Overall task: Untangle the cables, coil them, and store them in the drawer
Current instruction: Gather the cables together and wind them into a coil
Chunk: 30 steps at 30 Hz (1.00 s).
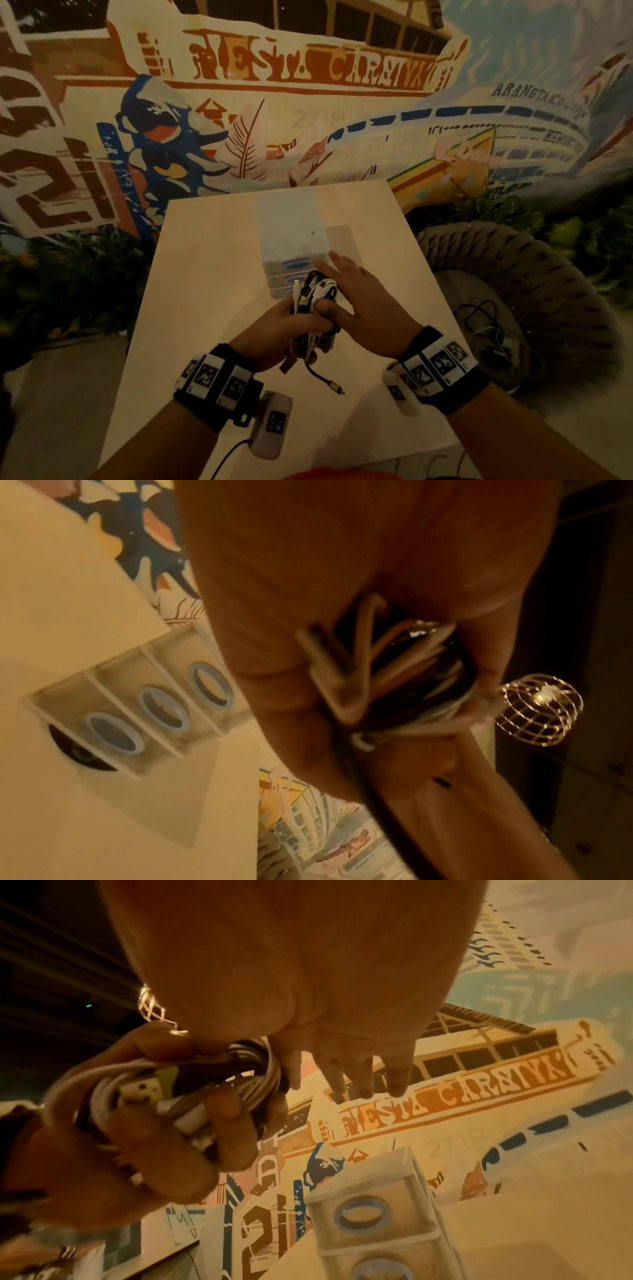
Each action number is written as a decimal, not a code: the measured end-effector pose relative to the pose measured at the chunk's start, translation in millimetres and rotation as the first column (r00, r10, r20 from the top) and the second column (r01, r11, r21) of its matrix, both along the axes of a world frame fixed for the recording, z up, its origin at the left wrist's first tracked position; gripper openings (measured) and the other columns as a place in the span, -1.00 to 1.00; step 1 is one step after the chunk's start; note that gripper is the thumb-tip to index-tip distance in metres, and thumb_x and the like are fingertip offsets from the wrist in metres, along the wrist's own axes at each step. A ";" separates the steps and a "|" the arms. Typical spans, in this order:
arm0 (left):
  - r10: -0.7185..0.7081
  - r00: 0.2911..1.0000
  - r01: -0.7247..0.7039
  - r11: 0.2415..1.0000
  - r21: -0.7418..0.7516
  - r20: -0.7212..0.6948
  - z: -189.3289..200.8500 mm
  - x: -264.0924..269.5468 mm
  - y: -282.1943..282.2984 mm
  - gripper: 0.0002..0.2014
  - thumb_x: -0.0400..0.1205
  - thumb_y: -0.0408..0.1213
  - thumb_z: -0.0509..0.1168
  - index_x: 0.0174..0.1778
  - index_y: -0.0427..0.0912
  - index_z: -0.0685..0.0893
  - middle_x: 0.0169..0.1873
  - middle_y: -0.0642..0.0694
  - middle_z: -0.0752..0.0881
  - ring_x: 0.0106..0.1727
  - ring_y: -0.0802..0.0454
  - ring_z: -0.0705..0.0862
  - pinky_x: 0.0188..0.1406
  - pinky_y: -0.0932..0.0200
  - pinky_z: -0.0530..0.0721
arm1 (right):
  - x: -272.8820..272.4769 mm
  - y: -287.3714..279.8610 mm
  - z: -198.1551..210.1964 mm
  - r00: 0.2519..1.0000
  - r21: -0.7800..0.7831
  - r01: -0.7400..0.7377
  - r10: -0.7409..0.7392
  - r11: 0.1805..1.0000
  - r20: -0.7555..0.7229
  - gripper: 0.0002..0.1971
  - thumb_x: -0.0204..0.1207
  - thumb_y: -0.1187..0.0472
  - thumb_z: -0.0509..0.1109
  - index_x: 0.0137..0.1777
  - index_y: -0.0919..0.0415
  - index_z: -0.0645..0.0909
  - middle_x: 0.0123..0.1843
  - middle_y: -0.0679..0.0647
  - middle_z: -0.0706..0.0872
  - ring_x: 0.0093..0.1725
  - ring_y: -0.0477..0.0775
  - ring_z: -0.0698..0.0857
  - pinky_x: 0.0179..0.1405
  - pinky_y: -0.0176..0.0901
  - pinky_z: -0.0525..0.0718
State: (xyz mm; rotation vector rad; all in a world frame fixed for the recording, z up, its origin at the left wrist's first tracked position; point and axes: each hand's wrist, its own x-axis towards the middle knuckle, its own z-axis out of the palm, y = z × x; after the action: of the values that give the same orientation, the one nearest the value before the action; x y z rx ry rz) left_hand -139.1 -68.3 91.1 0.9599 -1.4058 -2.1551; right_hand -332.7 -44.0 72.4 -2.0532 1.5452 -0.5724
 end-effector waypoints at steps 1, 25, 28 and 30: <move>0.012 1.000 -0.012 1.000 0.000 0.000 -0.5 -1.4 0.2 -0.73 0.53 -0.35 0.41 0.11 -0.36 0.63 -0.19 -0.30 0.70 -0.18 -0.21 0.70 -0.30 -0.02 0.64 | -1.1 0.0 2.0 1.000 0.013 -0.012 0.012 1.000 0.019 -0.20 0.57 -0.55 -0.13 0.77 -0.30 -0.14 0.83 -0.09 -0.08 0.80 -0.05 -0.10 0.76 0.19 0.05; 0.394 0.899 -0.390 0.919 0.058 -0.190 -0.3 -2.3 -16.7 -0.81 0.59 -0.36 0.31 -0.02 -0.45 0.64 -0.15 -0.37 0.67 -0.07 -0.32 0.73 0.04 -0.11 0.79 | 8.4 45.8 -12.4 0.570 0.135 0.202 -0.229 0.970 0.789 -0.85 0.47 0.25 0.60 0.01 0.05 0.87 -0.07 0.05 0.84 -0.01 0.05 0.82 0.06 -0.16 0.74; 0.314 0.935 -0.332 0.939 -0.093 -0.163 4.2 -4.7 -15.4 -0.89 0.64 -0.46 0.28 -0.02 -0.45 0.64 -0.32 -0.21 0.73 -0.38 -0.03 0.74 -0.25 0.11 0.79 | 12.0 35.6 -6.8 0.623 -0.030 0.257 -0.141 0.966 0.770 -0.82 0.48 0.13 0.61 0.04 -0.16 0.84 0.00 -0.09 0.74 0.05 0.06 0.80 0.10 -0.16 0.74; 0.279 0.950 -0.300 0.940 -0.164 -0.139 5.9 -5.6 -15.3 -0.79 0.59 -0.50 0.32 0.14 -0.42 0.65 -0.29 -0.14 0.80 -0.35 0.04 0.79 -0.36 0.22 0.76 | 15.1 30.4 2.8 0.533 0.017 0.268 -0.163 0.963 0.830 -0.73 0.44 0.36 0.61 0.05 0.01 0.82 -0.05 0.04 0.86 -0.02 0.10 0.85 0.06 -0.13 0.78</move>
State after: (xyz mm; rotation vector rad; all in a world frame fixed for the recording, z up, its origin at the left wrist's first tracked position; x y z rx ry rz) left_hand -144.8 -83.6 97.0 0.8969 -1.2917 -1.8007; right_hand -317.5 -13.6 75.1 -1.2685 1.1548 -1.5048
